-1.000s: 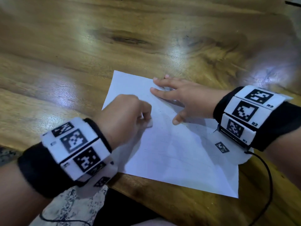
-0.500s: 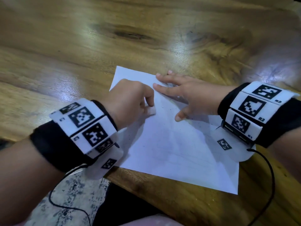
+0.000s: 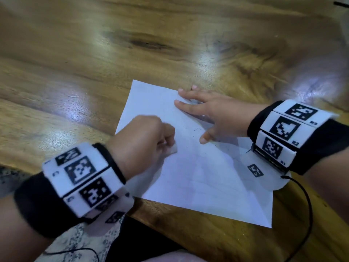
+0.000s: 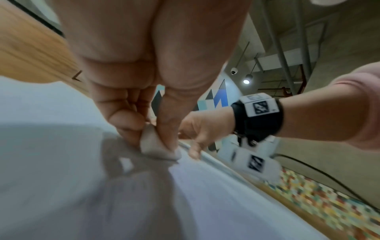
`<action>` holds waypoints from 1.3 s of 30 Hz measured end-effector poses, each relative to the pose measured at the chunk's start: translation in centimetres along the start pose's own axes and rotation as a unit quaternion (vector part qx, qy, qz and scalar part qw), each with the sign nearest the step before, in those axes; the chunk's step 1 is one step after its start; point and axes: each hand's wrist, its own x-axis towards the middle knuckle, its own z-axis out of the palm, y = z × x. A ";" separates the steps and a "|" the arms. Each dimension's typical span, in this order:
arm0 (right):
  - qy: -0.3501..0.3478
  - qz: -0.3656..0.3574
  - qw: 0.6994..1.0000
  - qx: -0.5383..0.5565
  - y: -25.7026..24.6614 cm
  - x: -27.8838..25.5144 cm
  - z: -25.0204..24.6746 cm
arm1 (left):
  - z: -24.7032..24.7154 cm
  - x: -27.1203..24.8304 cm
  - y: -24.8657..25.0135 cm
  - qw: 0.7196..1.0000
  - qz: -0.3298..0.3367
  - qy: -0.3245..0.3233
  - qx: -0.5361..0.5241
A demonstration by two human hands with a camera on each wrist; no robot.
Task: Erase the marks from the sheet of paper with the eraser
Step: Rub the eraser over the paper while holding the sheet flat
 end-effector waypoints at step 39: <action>0.022 -0.025 0.999 0.007 0.4 0.3 0.3 | 0.5 2.5 1.2 0.999 0.050 -0.012 -0.002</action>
